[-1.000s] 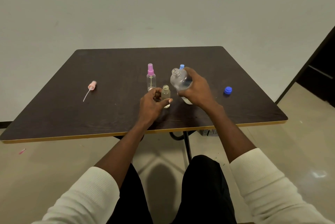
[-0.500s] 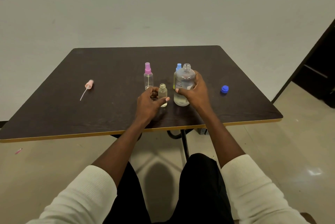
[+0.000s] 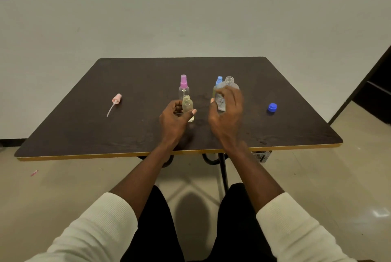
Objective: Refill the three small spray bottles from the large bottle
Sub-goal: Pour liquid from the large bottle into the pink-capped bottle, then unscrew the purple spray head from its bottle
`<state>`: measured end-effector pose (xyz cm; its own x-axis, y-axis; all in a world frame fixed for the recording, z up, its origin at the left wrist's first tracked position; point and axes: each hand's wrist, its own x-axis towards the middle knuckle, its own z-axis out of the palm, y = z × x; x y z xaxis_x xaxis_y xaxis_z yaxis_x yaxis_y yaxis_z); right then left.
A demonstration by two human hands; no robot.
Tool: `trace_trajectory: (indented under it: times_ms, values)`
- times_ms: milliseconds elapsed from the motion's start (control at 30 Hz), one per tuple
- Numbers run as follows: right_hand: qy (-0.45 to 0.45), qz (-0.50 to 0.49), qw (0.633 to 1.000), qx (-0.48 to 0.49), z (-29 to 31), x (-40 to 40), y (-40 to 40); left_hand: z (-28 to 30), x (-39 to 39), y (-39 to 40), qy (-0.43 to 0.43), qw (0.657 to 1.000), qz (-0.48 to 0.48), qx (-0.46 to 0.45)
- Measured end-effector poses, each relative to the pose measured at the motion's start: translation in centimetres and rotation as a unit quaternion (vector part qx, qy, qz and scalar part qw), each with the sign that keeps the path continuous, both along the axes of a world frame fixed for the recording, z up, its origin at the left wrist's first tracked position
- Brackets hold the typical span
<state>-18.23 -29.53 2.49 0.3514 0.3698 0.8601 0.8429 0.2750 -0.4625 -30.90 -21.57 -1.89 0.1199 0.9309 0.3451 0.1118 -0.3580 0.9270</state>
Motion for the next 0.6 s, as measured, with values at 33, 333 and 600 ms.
trace_trajectory:
  times_ms: [33,333,600]
  values:
    - [-0.013,0.021,1.000,-0.006,0.0,-0.6,0.5,0.0,-0.8,0.2,0.001,1.000,0.007,0.005]
    - [0.008,0.180,0.967,-0.179,-1.5,-7.9,7.0,0.9,-10.2,3.8,-0.008,0.989,0.143,0.022]
    - [0.093,0.238,0.917,-0.306,-2.5,-13.2,12.5,2.1,-17.3,8.0,-0.013,0.963,0.265,0.041]
